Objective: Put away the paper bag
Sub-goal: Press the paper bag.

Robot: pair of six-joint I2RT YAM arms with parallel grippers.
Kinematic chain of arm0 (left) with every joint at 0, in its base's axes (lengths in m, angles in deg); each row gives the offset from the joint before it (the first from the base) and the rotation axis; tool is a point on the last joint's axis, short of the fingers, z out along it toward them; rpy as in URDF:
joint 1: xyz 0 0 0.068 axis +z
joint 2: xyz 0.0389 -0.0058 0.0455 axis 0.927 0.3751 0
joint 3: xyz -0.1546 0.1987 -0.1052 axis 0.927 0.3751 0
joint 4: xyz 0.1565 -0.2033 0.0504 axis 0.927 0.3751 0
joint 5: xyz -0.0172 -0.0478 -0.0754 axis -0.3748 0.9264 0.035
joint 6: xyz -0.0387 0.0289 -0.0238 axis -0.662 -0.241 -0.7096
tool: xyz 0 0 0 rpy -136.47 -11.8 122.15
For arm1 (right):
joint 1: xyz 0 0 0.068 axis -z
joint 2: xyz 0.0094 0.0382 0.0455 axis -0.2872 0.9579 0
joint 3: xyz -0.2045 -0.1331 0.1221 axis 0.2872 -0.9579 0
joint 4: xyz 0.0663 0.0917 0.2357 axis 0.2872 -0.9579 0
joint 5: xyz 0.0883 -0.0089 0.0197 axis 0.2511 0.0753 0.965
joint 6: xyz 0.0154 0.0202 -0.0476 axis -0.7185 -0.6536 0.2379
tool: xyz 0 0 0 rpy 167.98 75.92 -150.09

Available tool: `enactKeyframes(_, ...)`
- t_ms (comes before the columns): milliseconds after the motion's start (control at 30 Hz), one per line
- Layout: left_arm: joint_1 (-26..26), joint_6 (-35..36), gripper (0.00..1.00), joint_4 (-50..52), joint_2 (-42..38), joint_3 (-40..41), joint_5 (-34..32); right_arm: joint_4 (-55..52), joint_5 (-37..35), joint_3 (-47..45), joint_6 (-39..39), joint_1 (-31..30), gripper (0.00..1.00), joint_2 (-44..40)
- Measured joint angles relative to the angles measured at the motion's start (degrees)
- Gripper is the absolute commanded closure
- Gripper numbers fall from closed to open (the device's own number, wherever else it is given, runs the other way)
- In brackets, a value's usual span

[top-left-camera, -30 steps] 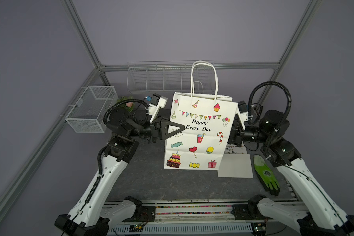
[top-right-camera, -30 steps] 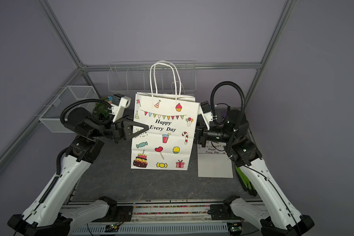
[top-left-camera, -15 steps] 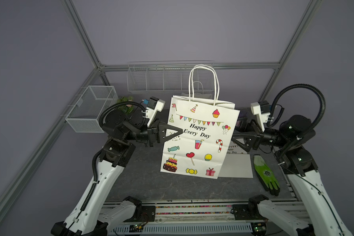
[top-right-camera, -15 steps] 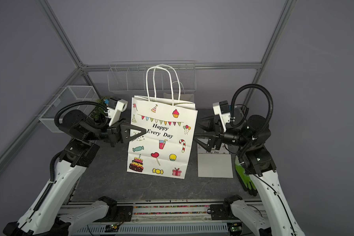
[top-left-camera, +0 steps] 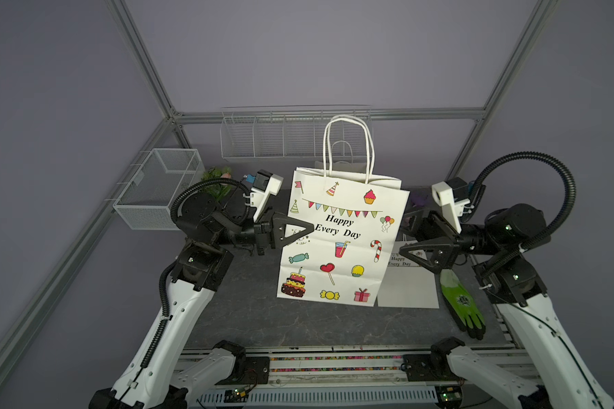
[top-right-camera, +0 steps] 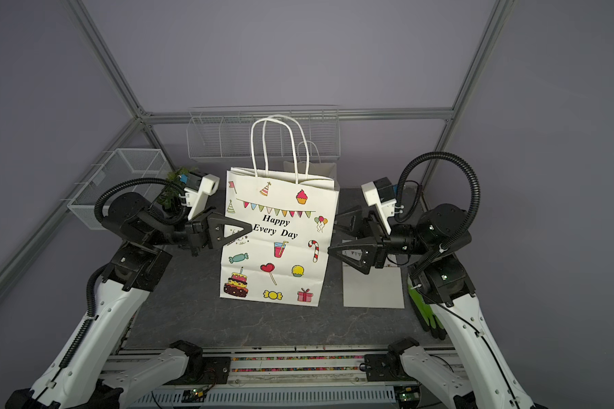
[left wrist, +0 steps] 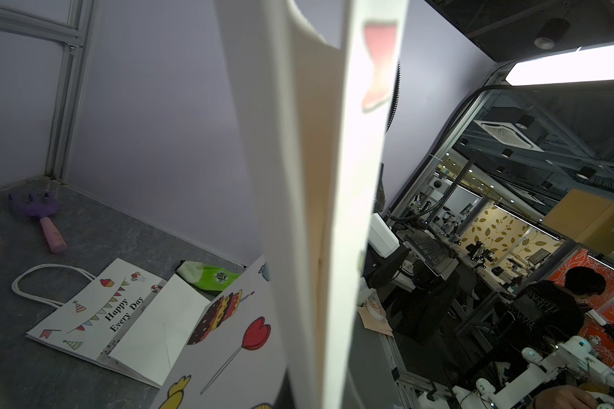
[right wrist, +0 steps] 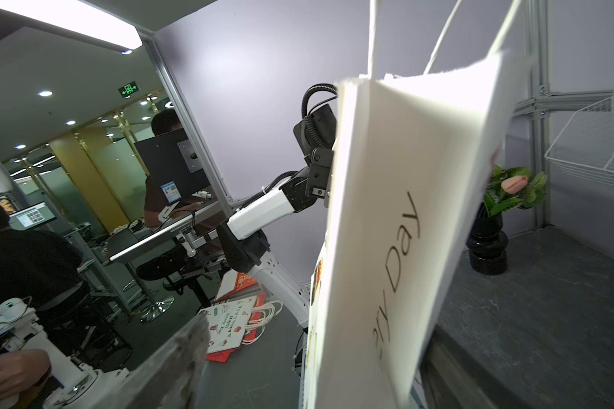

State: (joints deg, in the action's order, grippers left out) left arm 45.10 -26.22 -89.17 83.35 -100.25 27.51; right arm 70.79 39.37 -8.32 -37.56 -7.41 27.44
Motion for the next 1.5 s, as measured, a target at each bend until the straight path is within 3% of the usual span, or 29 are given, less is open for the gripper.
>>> enactKeyframes(67,0.0,0.0,1.00,-0.2,0.0,0.2,0.0,-2.7,-1.8,1.3,2.1,-1.9,0.00,1.2)
enactKeyframes(200,0.0,0.0,1.00,-0.2,0.0,0.9,0.0,-6.5,-5.6,2.2,4.8,-3.4,0.08,2.6)
enactKeyframes(567,0.0,0.0,0.98,-0.3,0.0,1.0,-2.1,-13.8,-13.0,3.2,9.6,-5.4,0.49,3.8)
enactKeyframes(700,0.1,-0.2,0.97,-0.3,0.0,1.3,-3.5,-15.3,-14.4,3.5,10.3,-6.4,0.49,5.0)
enactKeyframes(800,0.1,-0.9,0.97,-0.7,0.0,1.9,-4.0,-16.1,-15.2,3.5,10.6,-7.4,0.30,5.9)
enactKeyframes(900,0.1,-1.4,0.97,-1.1,0.1,2.3,-4.8,-16.5,-15.3,3.7,11.7,-8.4,0.28,6.6)
enactKeyframes(1067,0.0,-3.1,0.97,-2.8,0.0,3.0,-5.9,-18.0,-15.3,4.0,13.2,-10.0,0.34,7.4)
enactKeyframes(1233,0.1,-4.1,0.92,-3.4,0.0,3.2,-6.5,-19.9,-15.5,4.4,15.3,-10.7,0.53,7.6)
enactKeyframes(1500,0.7,-3.9,0.80,-3.3,0.0,3.2,-9.5,-24.5,-18.1,5.9,17.7,-11.3,0.73,7.7)
